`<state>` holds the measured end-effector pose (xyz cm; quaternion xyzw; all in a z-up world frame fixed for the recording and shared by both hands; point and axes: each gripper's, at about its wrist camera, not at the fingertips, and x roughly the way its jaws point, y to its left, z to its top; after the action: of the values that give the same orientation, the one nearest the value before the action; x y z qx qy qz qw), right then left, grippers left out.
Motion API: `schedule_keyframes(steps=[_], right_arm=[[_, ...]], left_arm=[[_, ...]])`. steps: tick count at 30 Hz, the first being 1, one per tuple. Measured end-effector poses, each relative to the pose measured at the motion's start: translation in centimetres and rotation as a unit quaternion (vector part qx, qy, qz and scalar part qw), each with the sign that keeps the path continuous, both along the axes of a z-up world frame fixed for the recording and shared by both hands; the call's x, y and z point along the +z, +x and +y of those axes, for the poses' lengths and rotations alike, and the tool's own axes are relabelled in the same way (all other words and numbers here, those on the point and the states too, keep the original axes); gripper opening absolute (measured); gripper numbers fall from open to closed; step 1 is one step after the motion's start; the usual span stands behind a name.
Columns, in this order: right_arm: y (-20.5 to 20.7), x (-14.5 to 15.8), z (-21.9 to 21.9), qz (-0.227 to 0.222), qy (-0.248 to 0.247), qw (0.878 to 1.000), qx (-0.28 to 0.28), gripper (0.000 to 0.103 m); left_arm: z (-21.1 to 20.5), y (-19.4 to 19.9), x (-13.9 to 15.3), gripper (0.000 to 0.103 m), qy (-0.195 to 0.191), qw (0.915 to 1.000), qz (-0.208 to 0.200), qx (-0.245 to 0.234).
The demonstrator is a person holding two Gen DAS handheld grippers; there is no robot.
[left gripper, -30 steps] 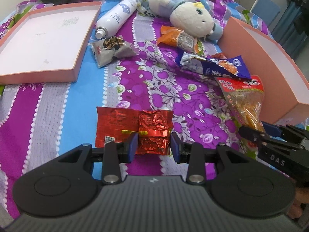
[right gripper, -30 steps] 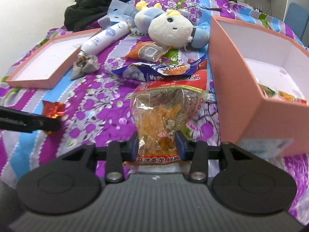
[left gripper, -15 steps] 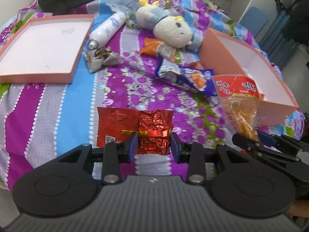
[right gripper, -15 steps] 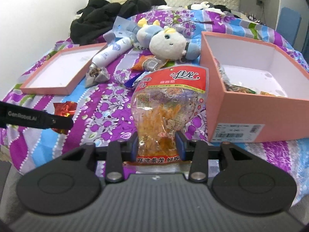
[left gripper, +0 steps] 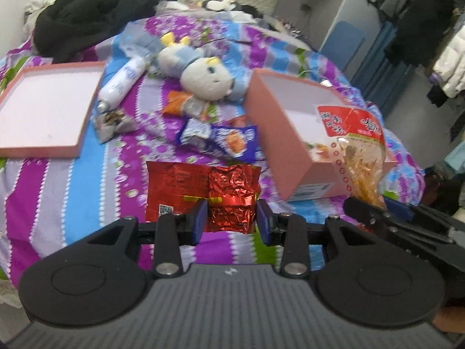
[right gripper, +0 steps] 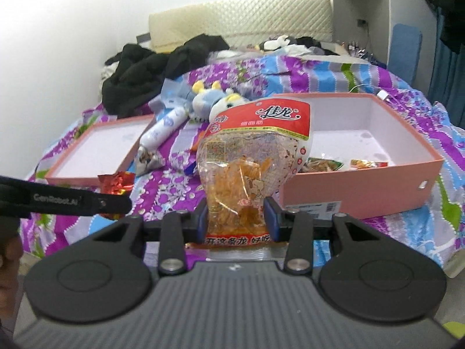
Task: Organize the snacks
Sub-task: 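Carry both held snack bags over the deep pink box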
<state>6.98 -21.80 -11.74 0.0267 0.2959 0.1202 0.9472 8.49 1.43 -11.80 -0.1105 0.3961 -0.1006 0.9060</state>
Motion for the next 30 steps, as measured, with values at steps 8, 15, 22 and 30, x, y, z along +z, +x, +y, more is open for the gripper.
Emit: schedule_keyframes(steps=[8,15,22,30], right_arm=[[-1.1,0.9,-4.8,0.005,0.004,0.999,-0.05,0.042],[1.7,1.2,-6.4,0.0,0.008,0.998,-0.062,0.042],[5.3,0.9,-8.6,0.009,0.006,0.997,-0.072,0.042],[11.2,-0.1,-11.8,0.029,0.012,0.995,-0.096,0.043]], left_arm=[[-4.6,1.0,1.6,0.042,-0.018,0.9985,-0.014,-0.05],[-8.3,4.7,1.5,0.042,-0.025,0.996,-0.011,-0.085],[-10.8,9.1,2.0,0.042,-0.027,0.9948,-0.009,-0.098],[-14.5,15.8,1.0,0.042,-0.015,0.9923,-0.005,-0.122]])
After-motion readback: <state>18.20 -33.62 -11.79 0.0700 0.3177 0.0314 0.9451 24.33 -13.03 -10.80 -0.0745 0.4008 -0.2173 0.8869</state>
